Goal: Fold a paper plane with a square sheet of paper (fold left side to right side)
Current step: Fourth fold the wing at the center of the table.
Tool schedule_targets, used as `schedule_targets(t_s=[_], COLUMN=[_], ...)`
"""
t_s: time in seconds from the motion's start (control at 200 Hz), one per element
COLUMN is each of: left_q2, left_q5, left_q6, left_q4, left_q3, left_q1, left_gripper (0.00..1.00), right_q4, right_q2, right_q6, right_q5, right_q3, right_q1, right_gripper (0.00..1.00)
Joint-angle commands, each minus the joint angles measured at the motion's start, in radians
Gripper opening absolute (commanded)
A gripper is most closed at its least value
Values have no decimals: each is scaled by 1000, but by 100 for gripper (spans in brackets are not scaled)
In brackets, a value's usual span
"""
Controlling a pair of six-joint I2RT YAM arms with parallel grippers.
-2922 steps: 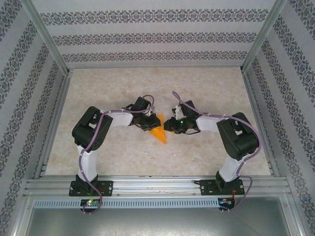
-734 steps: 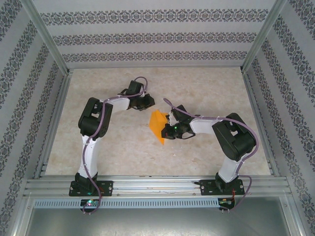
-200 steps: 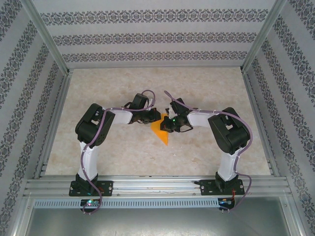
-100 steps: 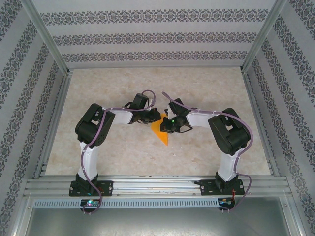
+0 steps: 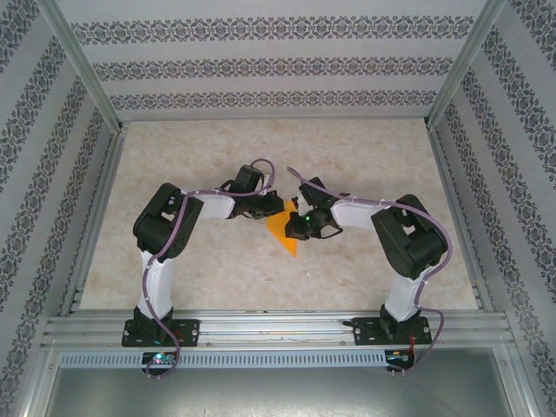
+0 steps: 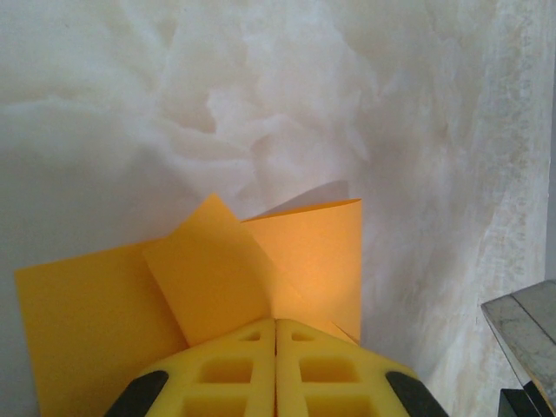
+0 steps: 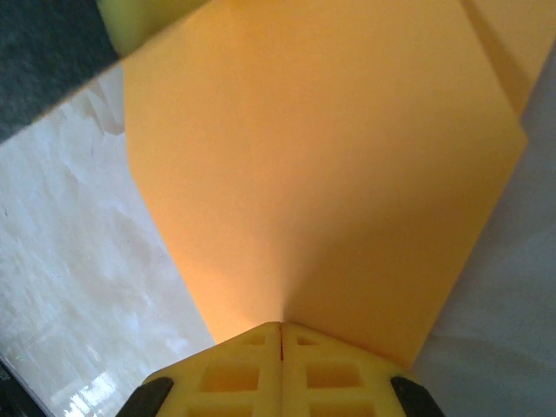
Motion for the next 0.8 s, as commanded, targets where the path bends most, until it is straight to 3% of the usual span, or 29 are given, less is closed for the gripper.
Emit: schedule_targets(t_s=[0.0, 0.485, 0.794], left_q2=[60, 65, 61], left_q5=[-125, -125, -114], left_q6=[31, 33, 33], left_q4=[-155, -154, -146], left_q3=[-27, -28, -29], left_q1=[8, 9, 8], left_gripper=[8, 8, 9], right_q4=[-120, -178, -158], right_q2=[-24, -82, -151], right_q6=[-20, -37, -10], right_q5=[16, 32, -25], right_q3=[-42, -104, -40], right_q1=[20, 42, 33], right_gripper=[0, 0, 0])
